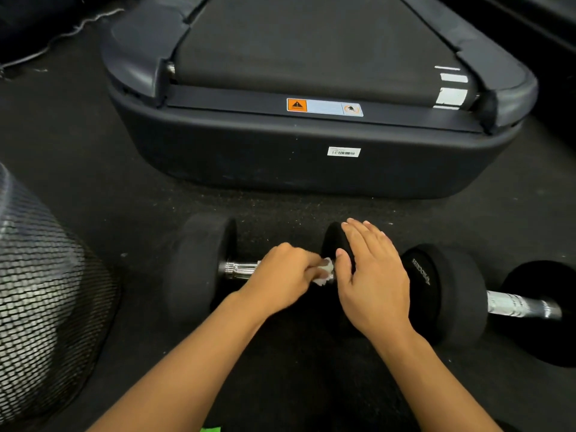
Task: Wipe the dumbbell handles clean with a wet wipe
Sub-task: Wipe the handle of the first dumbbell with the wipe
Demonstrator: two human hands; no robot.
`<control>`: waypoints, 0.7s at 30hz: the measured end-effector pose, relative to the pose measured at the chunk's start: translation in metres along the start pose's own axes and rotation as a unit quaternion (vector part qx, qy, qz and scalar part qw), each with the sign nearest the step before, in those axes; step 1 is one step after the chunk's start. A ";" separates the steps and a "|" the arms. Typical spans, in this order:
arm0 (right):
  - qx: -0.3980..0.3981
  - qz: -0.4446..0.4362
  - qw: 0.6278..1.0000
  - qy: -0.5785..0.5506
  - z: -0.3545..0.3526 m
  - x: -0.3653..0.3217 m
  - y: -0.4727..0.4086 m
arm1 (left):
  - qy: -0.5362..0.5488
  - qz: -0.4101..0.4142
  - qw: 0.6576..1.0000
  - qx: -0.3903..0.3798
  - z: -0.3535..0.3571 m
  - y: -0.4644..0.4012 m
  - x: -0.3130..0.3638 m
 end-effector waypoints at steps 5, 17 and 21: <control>0.000 0.002 1.000 -0.007 0.000 0.001 0.000 | 0.019 -0.045 0.998 -0.043 -0.001 -0.022 -0.004; 0.010 -0.003 1.000 -0.011 -0.002 0.000 0.002 | -0.099 0.278 0.908 0.298 0.010 0.061 0.015; 0.009 -0.003 1.000 -0.015 -0.001 0.001 0.000 | -0.119 0.298 0.904 0.282 0.012 0.057 0.026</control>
Point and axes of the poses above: each hand's wrist, its own y-axis away from the middle knuckle, its own z-axis out of the palm, x = y × z, the point moved 10 cm from there along -y, towards the middle knuckle
